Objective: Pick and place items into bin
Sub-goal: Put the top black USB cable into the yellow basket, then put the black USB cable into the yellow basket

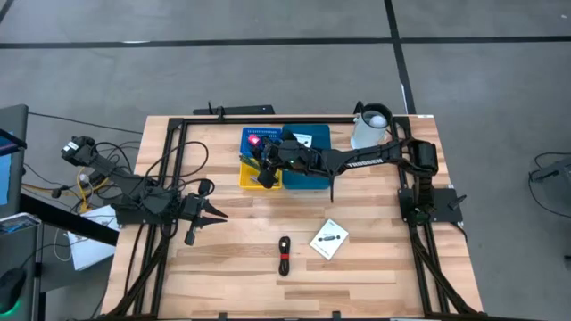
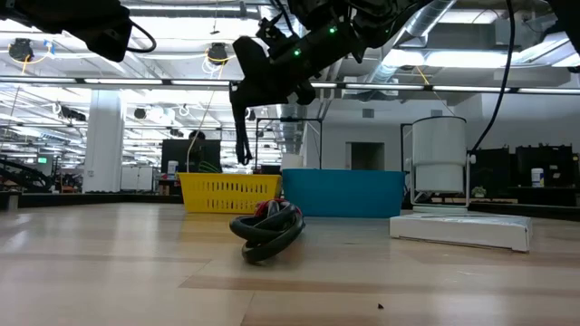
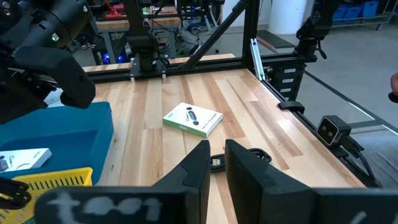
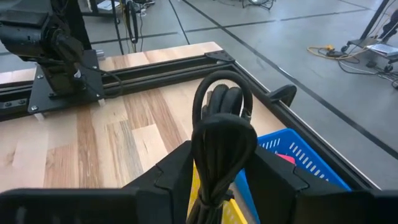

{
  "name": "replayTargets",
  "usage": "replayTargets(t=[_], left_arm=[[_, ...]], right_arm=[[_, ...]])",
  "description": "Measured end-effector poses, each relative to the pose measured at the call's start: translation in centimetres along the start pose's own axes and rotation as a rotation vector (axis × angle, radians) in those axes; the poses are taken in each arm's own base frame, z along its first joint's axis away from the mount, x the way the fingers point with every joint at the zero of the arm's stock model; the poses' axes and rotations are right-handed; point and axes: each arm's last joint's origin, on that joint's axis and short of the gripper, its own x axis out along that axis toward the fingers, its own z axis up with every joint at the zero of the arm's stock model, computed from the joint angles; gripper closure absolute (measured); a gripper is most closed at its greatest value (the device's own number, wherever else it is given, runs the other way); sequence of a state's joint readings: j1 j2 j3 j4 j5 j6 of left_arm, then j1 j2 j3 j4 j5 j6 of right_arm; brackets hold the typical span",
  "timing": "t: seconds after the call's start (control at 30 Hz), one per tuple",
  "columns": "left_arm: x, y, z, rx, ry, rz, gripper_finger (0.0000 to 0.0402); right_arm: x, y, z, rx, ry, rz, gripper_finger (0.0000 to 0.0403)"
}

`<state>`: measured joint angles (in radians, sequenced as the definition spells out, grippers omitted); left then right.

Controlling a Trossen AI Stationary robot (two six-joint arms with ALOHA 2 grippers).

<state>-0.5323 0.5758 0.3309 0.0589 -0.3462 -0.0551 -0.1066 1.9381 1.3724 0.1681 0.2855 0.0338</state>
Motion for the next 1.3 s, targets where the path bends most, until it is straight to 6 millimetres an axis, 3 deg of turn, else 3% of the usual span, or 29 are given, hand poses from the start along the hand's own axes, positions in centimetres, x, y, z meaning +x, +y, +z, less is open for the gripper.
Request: replayTargets(t=[0.73,1.07,1.3], left_arm=[[0.0,0.0,0.0,0.0,0.001,0.0,0.0363],[0.0,0.0,-0.1,0.003,0.01,0.001,0.0363],[0.0,0.0,-0.1,0.002,0.009,0.0,0.0363]], right_arm=[[-0.2,0.7,-0.4,-0.018,0.044,0.015,0.025],[-2.9,6.0,-2.7,-0.083,0.263,0.156,0.0243],[-6.0,11.1,-4.3,0.054,0.383,0.249,0.0243]])
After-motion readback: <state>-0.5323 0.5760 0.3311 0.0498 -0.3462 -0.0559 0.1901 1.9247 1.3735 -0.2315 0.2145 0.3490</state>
